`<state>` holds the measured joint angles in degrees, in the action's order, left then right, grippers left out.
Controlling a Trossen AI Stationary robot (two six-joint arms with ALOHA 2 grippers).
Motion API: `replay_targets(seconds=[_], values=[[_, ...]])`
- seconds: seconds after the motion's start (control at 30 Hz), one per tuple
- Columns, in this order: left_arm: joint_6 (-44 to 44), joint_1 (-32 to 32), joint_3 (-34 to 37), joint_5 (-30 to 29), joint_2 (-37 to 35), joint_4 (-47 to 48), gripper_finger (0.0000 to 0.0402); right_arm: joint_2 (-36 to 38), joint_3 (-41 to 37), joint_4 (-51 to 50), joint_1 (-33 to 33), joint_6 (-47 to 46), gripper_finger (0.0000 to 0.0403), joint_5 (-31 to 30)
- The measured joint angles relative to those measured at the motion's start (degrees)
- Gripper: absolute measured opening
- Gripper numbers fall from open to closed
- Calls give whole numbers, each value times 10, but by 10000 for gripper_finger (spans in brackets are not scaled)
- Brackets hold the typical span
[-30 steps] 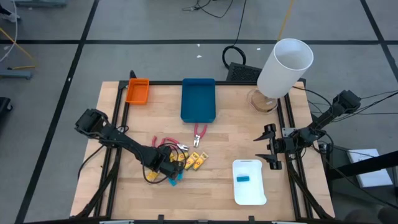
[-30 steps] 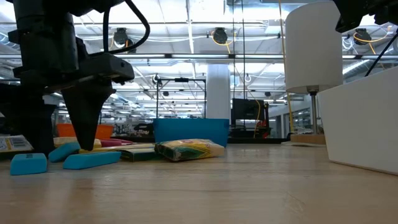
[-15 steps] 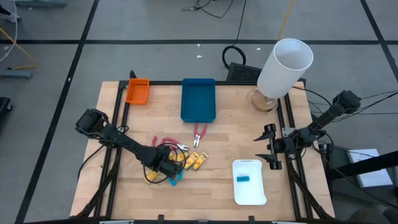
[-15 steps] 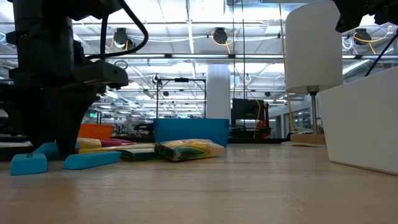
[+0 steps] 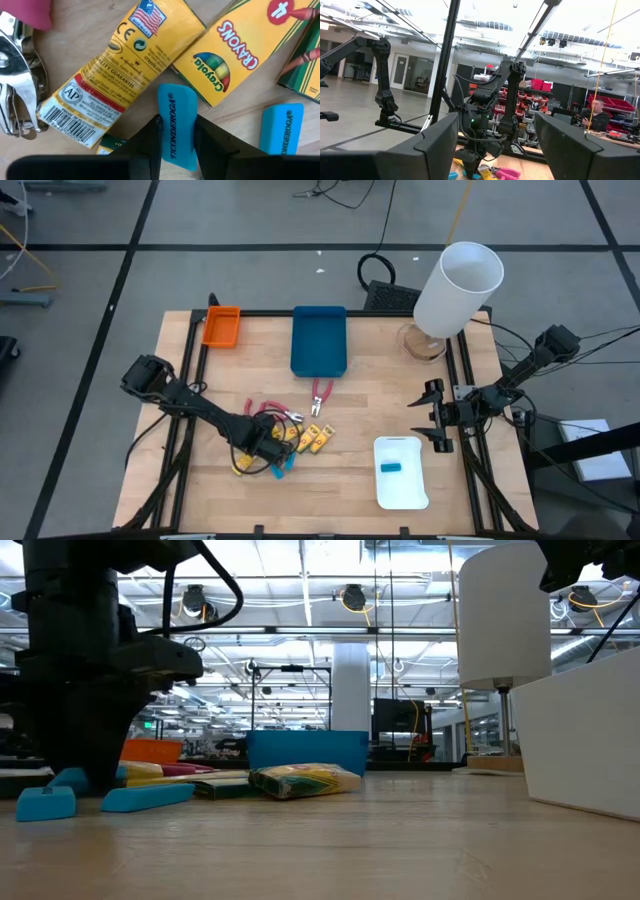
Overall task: Pick & Place School Supplies
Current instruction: Put the blue eraser into the white bin
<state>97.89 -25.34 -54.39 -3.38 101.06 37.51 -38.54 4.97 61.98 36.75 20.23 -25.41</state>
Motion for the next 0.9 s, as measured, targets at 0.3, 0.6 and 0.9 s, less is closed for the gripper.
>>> replay_targets(seconds=[0.3,0.6,0.9], values=[[-16,0,0,3,-16,2,66,0,0,0,0,0,251,0],[-56,0,2,-21,-56,3,37,0,0,0,0,0,251,0],[-101,0,1,-78,-92,-1,39,0,0,-1,0,0,251,-1]])
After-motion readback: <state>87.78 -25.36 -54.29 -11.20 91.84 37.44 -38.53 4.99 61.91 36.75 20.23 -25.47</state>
